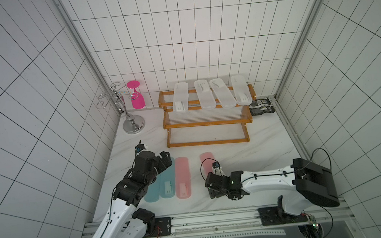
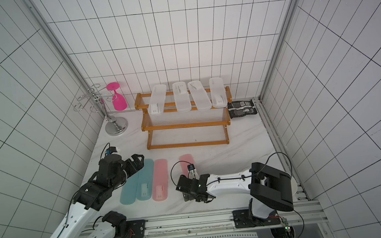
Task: Place the pencil cases on the shelf according to color
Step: Pick up the pencil case from the center of the board.
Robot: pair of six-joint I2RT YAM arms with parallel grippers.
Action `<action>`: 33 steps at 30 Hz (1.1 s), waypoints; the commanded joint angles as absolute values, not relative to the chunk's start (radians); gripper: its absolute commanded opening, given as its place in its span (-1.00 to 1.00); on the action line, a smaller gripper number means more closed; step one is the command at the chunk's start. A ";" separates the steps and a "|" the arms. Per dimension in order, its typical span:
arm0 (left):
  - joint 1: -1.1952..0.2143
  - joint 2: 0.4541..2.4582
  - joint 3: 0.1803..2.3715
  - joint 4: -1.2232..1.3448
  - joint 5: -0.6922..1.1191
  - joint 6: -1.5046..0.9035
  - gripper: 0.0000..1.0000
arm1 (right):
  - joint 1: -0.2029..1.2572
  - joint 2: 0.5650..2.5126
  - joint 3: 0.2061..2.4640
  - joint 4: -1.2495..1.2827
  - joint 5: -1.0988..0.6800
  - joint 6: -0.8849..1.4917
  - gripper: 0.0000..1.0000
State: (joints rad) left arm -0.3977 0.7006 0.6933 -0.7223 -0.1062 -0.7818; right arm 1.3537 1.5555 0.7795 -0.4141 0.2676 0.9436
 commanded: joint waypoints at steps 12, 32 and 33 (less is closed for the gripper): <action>-0.400 0.680 0.697 -0.754 -0.149 -0.754 0.96 | 1.364 1.619 0.773 -0.393 0.274 0.977 0.96; -0.402 0.693 0.731 -0.726 -0.128 -0.769 0.96 | 1.437 1.112 0.721 -0.762 0.609 1.131 0.17; -0.403 0.694 0.730 -0.716 -0.120 -0.771 0.96 | 1.436 1.076 0.731 -0.795 0.621 1.126 0.18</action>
